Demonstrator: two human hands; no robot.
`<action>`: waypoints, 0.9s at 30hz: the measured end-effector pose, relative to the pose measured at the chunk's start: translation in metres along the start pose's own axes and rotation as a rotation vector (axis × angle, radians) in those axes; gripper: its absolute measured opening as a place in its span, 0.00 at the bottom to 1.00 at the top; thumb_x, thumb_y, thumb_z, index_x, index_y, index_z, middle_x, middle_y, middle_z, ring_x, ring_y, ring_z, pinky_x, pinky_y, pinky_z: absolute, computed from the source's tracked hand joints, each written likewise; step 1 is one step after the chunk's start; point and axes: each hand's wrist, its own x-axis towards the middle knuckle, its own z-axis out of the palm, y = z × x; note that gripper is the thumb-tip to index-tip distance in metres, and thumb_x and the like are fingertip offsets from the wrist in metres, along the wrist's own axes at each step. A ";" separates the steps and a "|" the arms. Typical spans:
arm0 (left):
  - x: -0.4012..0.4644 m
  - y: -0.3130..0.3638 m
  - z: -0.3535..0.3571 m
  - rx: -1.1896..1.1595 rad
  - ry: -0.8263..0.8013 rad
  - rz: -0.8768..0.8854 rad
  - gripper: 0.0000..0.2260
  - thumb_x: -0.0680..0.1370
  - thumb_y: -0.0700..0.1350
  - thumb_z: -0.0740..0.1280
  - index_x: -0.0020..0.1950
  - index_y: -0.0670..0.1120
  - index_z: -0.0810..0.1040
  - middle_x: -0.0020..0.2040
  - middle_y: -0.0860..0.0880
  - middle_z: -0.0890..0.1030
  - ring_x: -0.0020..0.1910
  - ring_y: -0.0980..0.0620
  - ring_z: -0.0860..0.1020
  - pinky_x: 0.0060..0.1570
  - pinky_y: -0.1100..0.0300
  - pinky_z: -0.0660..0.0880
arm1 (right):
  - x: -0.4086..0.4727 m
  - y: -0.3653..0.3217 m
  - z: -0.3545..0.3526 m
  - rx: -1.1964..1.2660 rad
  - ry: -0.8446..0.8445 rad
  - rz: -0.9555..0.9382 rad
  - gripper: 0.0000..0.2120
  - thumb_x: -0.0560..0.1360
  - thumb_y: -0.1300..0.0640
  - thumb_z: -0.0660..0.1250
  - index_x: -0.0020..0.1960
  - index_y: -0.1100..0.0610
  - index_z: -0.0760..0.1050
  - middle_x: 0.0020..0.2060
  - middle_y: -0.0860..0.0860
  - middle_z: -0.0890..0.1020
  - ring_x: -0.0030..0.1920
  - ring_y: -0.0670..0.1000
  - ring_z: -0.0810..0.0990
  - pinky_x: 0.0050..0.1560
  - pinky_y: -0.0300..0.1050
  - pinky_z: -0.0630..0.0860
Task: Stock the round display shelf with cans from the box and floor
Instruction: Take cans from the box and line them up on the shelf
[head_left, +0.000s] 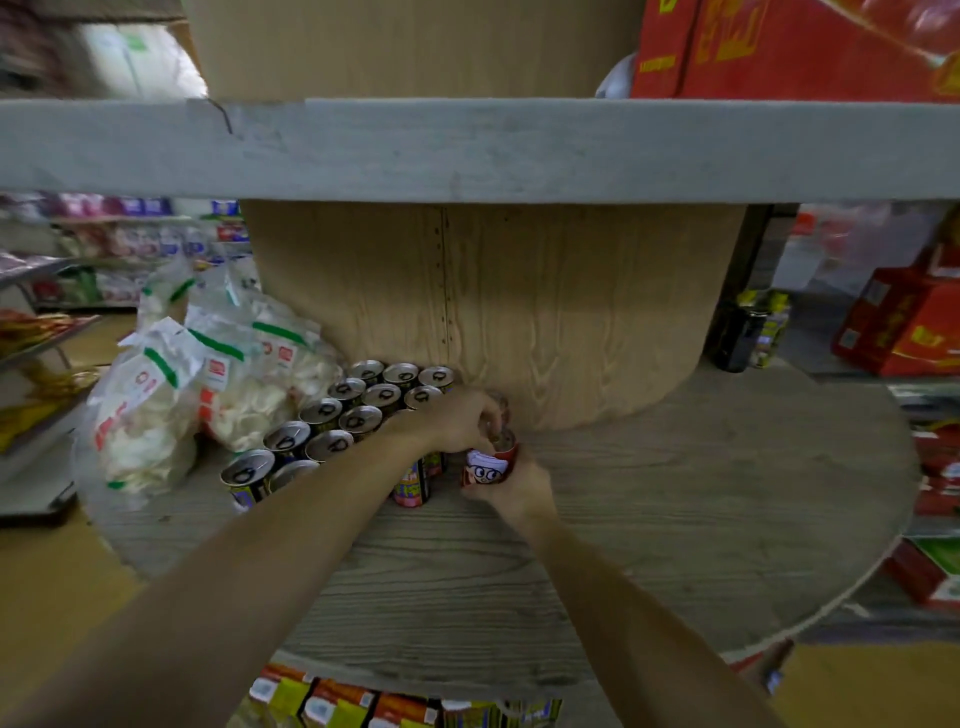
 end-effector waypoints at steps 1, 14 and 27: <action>0.002 -0.002 0.002 0.006 -0.006 -0.008 0.10 0.71 0.41 0.77 0.50 0.42 0.82 0.42 0.49 0.78 0.42 0.52 0.76 0.37 0.61 0.68 | 0.003 0.002 0.002 -0.004 0.001 0.003 0.39 0.56 0.52 0.85 0.64 0.55 0.75 0.54 0.49 0.83 0.53 0.49 0.81 0.50 0.39 0.76; 0.013 -0.011 0.004 0.043 -0.042 -0.092 0.10 0.70 0.37 0.76 0.50 0.41 0.81 0.39 0.49 0.76 0.39 0.52 0.73 0.39 0.59 0.71 | 0.028 0.011 0.009 -0.086 -0.070 -0.069 0.41 0.58 0.52 0.84 0.67 0.56 0.70 0.59 0.52 0.80 0.59 0.53 0.79 0.60 0.47 0.76; -0.001 -0.005 0.009 0.097 0.033 0.015 0.07 0.73 0.35 0.70 0.50 0.39 0.81 0.51 0.44 0.81 0.47 0.49 0.77 0.37 0.66 0.72 | 0.025 -0.019 0.000 -0.294 -0.086 0.073 0.36 0.60 0.49 0.83 0.63 0.60 0.75 0.58 0.54 0.81 0.59 0.55 0.79 0.58 0.48 0.77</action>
